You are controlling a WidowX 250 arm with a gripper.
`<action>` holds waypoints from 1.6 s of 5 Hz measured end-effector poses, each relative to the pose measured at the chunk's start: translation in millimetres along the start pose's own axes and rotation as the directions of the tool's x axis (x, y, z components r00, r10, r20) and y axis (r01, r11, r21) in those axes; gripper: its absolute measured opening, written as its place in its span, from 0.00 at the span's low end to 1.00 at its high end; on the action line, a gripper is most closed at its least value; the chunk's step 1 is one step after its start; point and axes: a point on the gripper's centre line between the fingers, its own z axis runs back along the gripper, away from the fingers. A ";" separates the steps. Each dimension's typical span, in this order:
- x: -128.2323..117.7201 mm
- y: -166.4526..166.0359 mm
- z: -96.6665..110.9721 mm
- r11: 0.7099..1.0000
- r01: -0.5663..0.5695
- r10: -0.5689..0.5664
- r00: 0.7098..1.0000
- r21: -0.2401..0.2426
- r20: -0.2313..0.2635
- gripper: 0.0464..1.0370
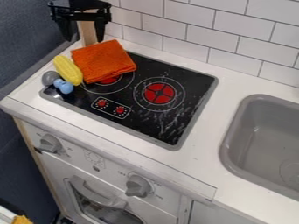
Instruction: Move the corn to the right burner
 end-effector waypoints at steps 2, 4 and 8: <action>-13.3 8.3 -26.3 0.999 -0.029 0.031 0.998 0.027 -0.062 0.96; -18.9 31.6 -30.7 0.989 -0.123 0.129 0.989 0.085 -0.074 0.96; -25.7 45.7 -63.0 0.979 -0.145 0.168 0.971 0.142 -0.168 0.66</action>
